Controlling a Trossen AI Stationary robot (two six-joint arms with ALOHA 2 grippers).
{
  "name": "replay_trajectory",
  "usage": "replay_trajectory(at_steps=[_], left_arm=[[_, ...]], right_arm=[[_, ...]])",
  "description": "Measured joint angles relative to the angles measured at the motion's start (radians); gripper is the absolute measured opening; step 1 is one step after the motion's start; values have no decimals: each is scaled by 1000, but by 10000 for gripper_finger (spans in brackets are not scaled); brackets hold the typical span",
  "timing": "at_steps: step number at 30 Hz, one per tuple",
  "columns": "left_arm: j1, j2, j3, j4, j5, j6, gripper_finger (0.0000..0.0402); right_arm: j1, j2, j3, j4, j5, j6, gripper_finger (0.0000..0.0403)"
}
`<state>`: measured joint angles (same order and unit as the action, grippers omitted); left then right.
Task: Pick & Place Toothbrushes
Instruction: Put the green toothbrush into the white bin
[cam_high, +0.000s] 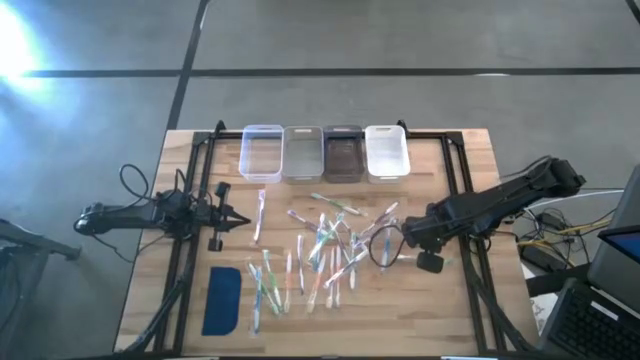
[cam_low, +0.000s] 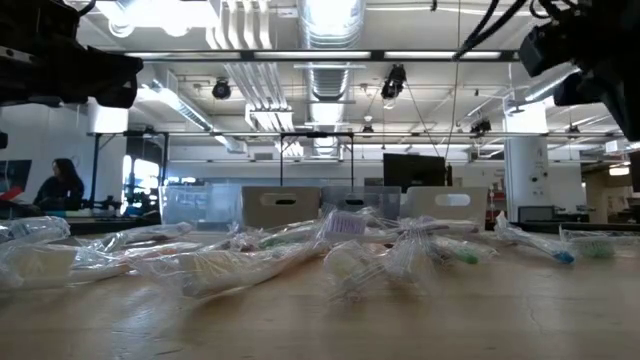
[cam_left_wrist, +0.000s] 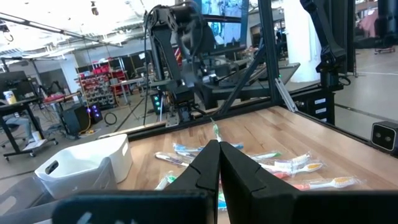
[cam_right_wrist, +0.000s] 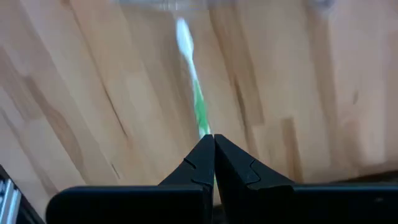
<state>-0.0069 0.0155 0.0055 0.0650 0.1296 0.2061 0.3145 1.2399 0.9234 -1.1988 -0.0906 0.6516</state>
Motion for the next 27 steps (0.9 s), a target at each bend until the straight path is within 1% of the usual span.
replay_trajectory(at_steps=[2, 6, 9, 16, 19, 23, 27], left_arm=[[0, 0, 0, 0, 0, 0, 14], [0, 0, 0, 0, 0, 0, 14], [0, 0, 0, 0, 0, 0, 14], [0, 0, 0, 0, 0, 0, 14], [0, 0, 0, 0, 0, 0, 14], [-1, 0, 0, 0, 0, 0, 14], [-1, 0, 0, 0, 0, 0, 14]], right_arm=[[2, 15, -11, 6, 1, -11, 8], [2, 39, -22, 3, -1, -97, 8], [2, 51, -24, 10, 14, -112, 8], [2, 42, -12, 42, 68, -45, 8], [2, 23, -12, 49, 72, -30, 9], [2, -6, -15, 63, 71, -26, 24], [2, -27, -31, 73, 70, -21, 52]])
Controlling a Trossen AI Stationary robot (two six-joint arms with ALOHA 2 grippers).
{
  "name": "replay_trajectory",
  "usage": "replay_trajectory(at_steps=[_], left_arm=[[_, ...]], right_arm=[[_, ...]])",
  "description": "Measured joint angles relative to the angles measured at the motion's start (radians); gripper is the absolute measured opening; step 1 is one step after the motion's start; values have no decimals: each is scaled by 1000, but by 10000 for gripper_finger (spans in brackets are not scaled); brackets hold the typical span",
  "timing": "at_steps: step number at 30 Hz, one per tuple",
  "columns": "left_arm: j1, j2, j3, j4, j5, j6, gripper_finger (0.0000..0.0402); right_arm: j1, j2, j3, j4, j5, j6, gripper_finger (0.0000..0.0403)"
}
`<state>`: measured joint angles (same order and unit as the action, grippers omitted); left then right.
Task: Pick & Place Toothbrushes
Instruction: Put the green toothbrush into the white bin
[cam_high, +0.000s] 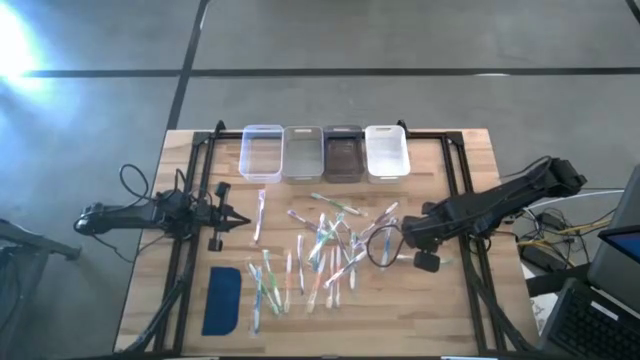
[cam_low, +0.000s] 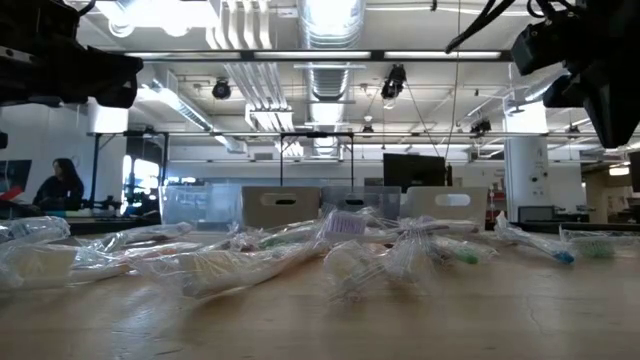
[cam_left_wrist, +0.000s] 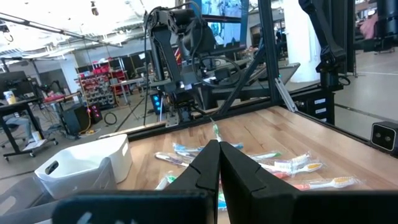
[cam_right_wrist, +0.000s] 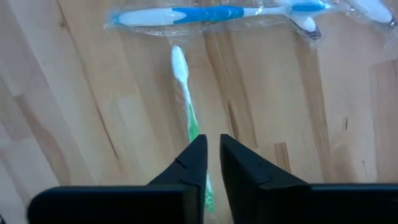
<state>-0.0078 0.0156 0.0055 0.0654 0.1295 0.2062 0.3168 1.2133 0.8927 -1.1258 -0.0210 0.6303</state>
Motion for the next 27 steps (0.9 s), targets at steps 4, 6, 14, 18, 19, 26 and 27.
replay_trajectory(at_steps=[4, 6, 14, 18, 19, 26, 27], left_arm=[[0, 0, 0, 0, 0, 0, 14], [0, 0, 0, 0, 0, 0, 14], [0, 0, 0, 0, 0, 0, 14], [0, 0, 0, 0, 0, 0, 14], [0, 0, 0, 0, 0, 0, 14], [1, 0, 0, 0, 0, 0, 14], [1, 0, 0, 0, 0, 0, 14]], right_arm=[[0, -10, -28, 16, -1, 15, 88], [0, -10, -46, 16, -2, 28, 105], [12, -10, -97, 62, -10, 45, 159], [32, -10, -98, 64, -13, 45, 179], [39, -10, -98, 65, -14, 45, 183], [98, -10, -102, 110, -14, 92, 202], [108, -10, -106, 125, -14, 94, 203]])
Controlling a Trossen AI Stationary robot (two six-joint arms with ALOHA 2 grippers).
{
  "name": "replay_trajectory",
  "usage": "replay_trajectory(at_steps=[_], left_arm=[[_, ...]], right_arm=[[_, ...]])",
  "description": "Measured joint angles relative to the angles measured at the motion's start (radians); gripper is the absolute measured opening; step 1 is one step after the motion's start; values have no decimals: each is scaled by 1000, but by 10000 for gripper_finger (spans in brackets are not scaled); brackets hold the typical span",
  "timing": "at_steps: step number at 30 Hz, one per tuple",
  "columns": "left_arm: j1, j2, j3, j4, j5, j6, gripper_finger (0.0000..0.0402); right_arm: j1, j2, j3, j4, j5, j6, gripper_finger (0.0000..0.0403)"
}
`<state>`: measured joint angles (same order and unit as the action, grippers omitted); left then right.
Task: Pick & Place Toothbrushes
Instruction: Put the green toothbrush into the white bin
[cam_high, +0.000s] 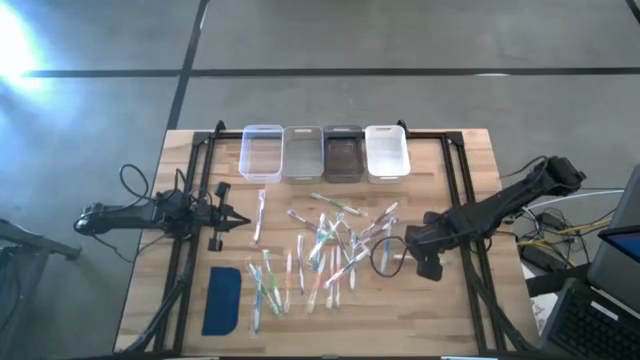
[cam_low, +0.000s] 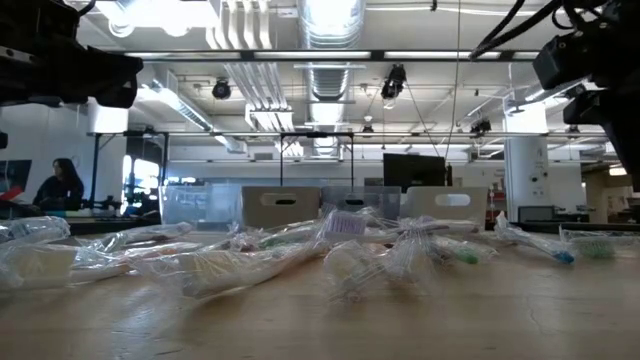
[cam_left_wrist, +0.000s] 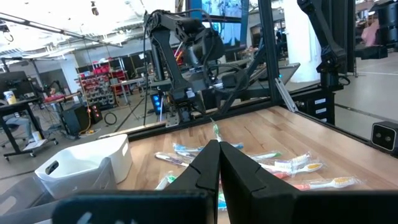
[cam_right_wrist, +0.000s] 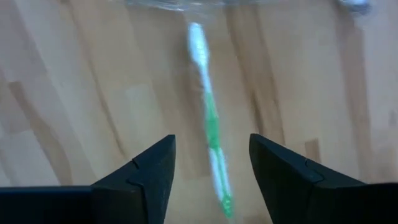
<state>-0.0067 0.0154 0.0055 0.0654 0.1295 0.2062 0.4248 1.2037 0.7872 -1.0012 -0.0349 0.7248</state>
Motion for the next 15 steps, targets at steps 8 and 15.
replay_trajectory(at_steps=[8, 15], left_arm=[[0, 0, 0, 0, 0, 0, 14], [0, 0, 0, 0, 0, 0, 14]], right_arm=[[45, 9, -47, 28, 4, 35, 190], [47, 9, -117, 153, 3, 36, 171]])
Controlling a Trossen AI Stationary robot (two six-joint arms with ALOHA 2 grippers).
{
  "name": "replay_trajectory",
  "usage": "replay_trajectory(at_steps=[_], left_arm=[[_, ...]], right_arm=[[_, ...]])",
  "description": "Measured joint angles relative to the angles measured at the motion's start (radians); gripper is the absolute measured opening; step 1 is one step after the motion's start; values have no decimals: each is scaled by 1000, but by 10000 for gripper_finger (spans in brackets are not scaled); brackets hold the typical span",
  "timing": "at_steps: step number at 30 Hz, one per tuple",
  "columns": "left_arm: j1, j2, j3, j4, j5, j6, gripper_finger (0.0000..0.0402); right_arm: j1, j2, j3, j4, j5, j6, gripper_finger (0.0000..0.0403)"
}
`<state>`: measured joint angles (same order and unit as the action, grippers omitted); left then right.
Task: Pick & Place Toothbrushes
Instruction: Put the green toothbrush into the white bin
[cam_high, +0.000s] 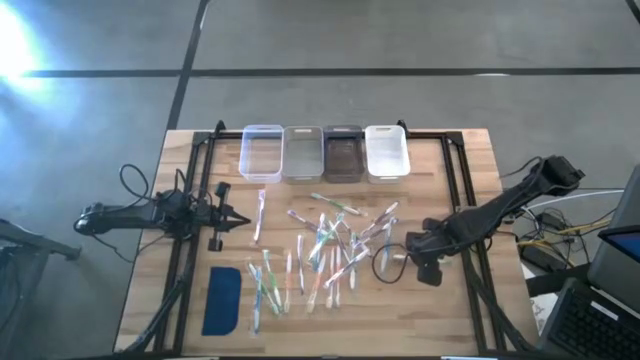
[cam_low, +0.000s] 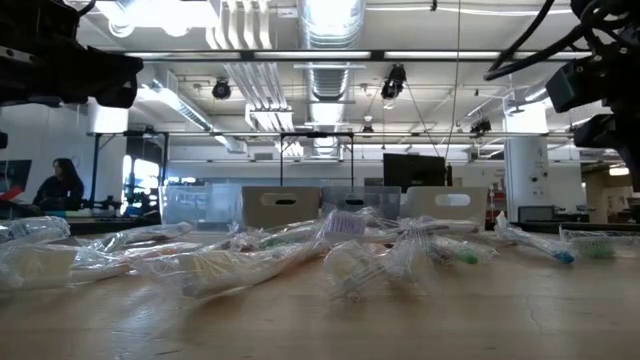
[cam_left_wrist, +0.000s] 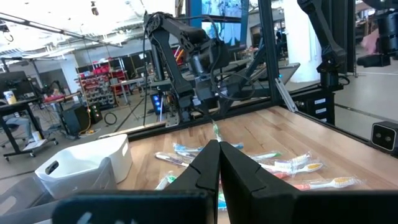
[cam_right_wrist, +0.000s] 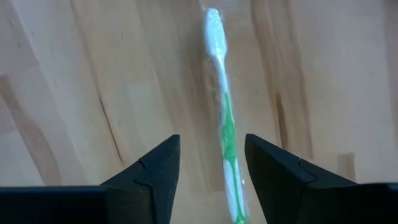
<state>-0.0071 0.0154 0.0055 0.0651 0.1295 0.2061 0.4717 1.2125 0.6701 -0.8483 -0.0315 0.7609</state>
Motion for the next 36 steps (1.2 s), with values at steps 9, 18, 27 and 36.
replay_trajectory(at_steps=[9, 18, 27, 36], left_arm=[[0, 0, 0, 0, 0, 0, 14], [-1, 0, 0, 0, 0, 0, 14], [-1, 0, 0, 0, 0, 0, 14], [0, 0, 0, 0, 0, 0, 14]], right_arm=[[0, 0, -70, 79, -6, 0, 150], [0, 0, -145, 130, -19, 0, 125], [0, -2, -194, 186, -28, 14, 98], [0, -2, -192, 183, 7, 51, 50]])
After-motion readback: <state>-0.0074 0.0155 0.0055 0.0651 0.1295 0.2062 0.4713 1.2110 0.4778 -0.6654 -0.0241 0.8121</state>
